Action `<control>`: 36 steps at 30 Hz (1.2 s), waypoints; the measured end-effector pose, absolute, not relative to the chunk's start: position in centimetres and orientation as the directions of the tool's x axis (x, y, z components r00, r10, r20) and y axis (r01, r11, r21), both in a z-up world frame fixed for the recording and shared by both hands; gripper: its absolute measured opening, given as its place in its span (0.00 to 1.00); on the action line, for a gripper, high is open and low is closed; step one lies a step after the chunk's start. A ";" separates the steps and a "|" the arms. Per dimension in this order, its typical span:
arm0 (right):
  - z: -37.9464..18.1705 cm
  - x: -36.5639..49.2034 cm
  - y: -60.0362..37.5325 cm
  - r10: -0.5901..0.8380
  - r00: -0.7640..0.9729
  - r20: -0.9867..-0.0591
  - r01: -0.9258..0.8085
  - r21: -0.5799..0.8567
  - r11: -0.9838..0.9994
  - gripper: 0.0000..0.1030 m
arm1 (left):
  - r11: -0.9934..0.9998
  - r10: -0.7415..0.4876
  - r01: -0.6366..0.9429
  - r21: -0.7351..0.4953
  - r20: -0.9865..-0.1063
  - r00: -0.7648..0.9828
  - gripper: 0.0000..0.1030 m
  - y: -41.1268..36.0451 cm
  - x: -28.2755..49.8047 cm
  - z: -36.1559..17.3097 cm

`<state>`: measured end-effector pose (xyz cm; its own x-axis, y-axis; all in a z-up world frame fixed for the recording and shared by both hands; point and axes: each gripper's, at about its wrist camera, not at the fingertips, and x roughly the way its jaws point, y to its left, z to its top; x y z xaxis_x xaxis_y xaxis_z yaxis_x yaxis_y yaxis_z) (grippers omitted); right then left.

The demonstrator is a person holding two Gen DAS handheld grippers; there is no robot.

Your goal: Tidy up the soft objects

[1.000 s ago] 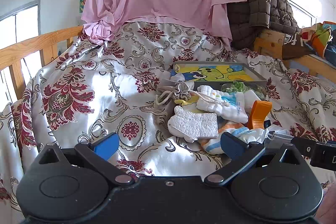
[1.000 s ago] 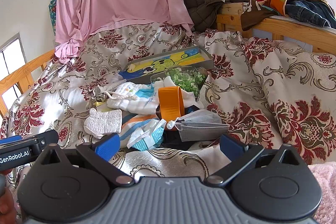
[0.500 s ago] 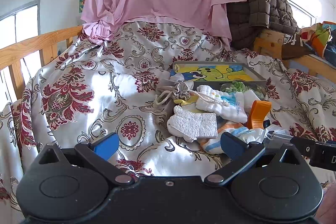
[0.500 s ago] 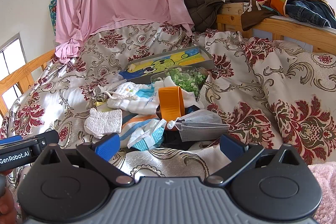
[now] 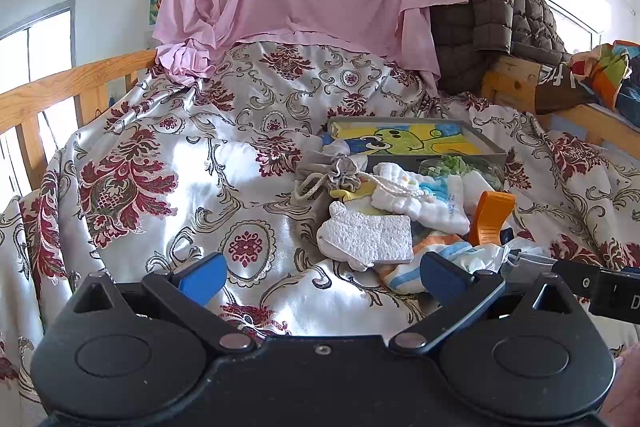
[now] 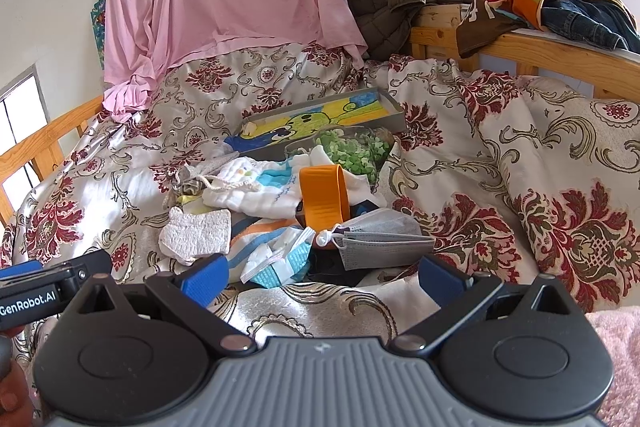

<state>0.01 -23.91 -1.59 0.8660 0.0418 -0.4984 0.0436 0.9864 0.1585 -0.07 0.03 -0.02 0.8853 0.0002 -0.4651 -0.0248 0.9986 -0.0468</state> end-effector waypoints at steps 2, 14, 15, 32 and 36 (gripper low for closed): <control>-1.5 -0.1 -24.1 0.038 0.865 -0.501 0.048 0.159 0.986 1.00 | 0.999 -0.001 -0.023 -0.046 -0.464 0.886 0.99 0.0 -0.1 0.0; -1.4 2.2 -26.8 0.041 0.823 -0.567 0.129 0.256 0.958 1.00 | 0.997 -0.079 0.059 -0.057 -0.461 0.884 0.99 -2.8 1.0 -0.4; -1.3 2.6 -27.0 0.042 0.815 -0.578 0.130 0.252 0.959 1.00 | 0.995 -0.096 0.082 -0.051 -0.460 0.883 0.99 -3.1 1.2 -0.7; -5.5 12.9 -33.0 0.211 0.652 -0.728 0.208 0.440 0.874 1.00 | 0.928 -0.333 0.370 -0.045 -0.545 0.769 0.99 -9.0 9.3 -3.9; -6.2 14.7 -33.3 0.217 0.642 -0.736 0.211 0.442 0.872 1.00 | 0.905 -0.379 0.420 -0.070 -0.581 0.720 0.93 -9.8 10.5 -4.6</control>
